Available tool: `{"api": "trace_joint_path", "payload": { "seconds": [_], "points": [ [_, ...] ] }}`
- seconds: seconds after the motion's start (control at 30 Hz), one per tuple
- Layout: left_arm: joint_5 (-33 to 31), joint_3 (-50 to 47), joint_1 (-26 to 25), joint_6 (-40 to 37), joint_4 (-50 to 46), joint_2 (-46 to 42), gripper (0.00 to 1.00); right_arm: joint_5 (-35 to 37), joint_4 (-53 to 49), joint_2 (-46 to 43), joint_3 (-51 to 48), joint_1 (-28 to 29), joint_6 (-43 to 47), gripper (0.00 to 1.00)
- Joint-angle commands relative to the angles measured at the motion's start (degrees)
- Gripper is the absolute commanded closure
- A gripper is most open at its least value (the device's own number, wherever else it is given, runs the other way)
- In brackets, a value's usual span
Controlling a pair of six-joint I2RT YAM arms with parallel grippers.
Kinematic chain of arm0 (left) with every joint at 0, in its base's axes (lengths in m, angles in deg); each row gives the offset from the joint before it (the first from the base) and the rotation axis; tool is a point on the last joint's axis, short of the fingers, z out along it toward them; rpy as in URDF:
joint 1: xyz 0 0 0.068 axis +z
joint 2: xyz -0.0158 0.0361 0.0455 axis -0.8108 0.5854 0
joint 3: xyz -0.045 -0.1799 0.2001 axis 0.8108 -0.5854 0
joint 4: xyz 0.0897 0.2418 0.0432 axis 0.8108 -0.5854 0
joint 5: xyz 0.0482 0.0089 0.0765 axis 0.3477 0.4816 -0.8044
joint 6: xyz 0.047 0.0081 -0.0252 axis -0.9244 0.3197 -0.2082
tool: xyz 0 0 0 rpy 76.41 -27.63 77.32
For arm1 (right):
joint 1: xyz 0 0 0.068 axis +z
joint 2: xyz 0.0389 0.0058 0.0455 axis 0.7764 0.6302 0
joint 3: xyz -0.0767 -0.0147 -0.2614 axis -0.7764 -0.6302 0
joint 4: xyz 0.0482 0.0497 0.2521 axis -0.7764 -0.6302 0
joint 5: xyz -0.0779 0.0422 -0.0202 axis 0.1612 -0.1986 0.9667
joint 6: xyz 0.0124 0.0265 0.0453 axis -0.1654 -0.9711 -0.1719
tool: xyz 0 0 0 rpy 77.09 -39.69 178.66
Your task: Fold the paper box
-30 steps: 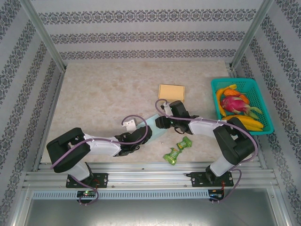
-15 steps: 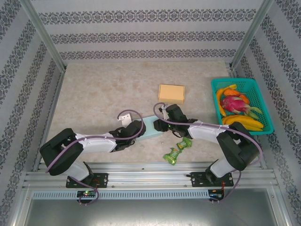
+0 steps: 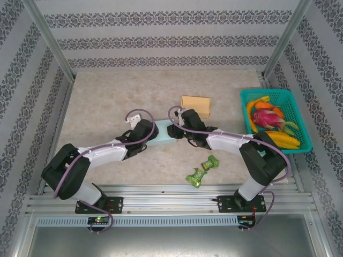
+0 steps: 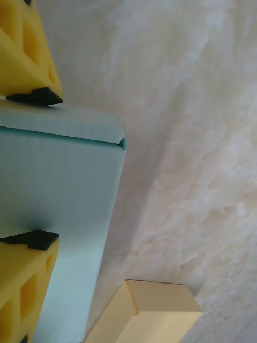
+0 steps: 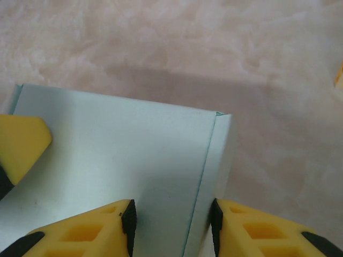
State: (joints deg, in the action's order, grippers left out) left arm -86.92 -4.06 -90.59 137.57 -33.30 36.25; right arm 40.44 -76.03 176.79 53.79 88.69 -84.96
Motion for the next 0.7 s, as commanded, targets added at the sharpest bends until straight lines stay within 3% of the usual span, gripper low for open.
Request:
{"api": "trace_joint_path", "payload": {
  "seconds": [0.0,0.3,0.67],
  "points": [
    [7.0,5.0,1.8,-4.3,2.5,2.3,0.35,-2.1,4.3,2.1,4.9,1.8,-0.5,0.58],
    [16.3,14.6,9.2,-6.7,3.7,13.7,0.36,-1.2,4.5,9.5,14.3,0.8,0.8,0.58],
    [21.1,26.3,14.6,-10.2,4.3,25.3,0.36,-3.4,7.8,19.3,23.6,-2.7,1.2,0.58]
  ]
}}
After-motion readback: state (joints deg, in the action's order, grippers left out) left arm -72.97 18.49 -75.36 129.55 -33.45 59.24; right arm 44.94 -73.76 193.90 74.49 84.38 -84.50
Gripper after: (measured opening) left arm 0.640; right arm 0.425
